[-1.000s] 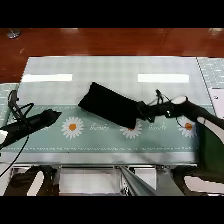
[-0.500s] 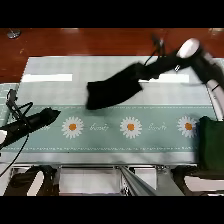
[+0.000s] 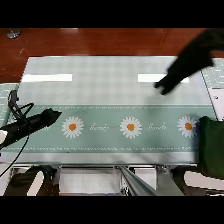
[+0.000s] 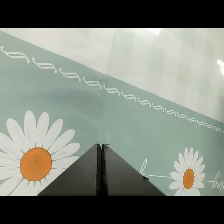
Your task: Fold the shirts.
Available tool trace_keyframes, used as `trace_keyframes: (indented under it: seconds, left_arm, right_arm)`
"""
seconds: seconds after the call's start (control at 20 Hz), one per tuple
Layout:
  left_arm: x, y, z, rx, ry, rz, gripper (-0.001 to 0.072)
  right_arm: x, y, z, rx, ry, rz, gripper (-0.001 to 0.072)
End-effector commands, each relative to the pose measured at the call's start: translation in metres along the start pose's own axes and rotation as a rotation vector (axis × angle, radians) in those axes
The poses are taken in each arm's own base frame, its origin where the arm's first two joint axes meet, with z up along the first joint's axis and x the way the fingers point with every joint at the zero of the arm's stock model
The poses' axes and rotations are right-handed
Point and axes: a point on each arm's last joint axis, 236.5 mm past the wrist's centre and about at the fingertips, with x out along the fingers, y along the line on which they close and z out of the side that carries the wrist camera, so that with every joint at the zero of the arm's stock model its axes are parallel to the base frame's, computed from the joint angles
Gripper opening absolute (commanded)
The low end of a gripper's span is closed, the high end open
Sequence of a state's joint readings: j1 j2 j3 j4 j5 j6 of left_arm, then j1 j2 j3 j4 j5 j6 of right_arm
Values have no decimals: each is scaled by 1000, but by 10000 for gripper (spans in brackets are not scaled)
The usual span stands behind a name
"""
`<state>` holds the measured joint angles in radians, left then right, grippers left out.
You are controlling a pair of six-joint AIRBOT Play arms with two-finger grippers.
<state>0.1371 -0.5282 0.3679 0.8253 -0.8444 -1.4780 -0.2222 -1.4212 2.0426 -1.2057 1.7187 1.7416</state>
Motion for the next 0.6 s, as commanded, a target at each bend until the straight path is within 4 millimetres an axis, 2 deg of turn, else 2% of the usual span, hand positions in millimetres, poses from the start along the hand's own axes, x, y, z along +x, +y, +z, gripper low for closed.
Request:
trace_keyframes:
  seconds: [0.0,0.1,0.2,0.3,0.4,0.45,0.5,0.55]
  left_arm:
    - [0,0,0,0,1,0,35]
    - [0,0,0,0,1,0,35]
    - [0,0,0,0,1,0,35]
    - [0,0,1,4,-3,1,35]
    - [0,-4,4,-14,-15,-17,35]
    - [0,-10,5,-36,-20,-43,35]
    - [0,-12,5,-38,-21,-50,35]
    - [1,-13,6,-15,-26,-51,35]
  right_arm:
    - [-62,-75,-28,249,-30,-173,27]
    - [-82,-108,-52,358,-52,-262,27]
    - [-103,-149,-89,496,-69,-410,28]
    - [-129,-185,-136,629,-93,-579,28]
    - [-155,-215,-196,750,-99,-768,28]
    - [-169,-230,-232,815,-82,-885,28]
    - [-173,-239,-262,867,-52,-957,28]
    - [-166,-244,-287,903,-15,-981,29]
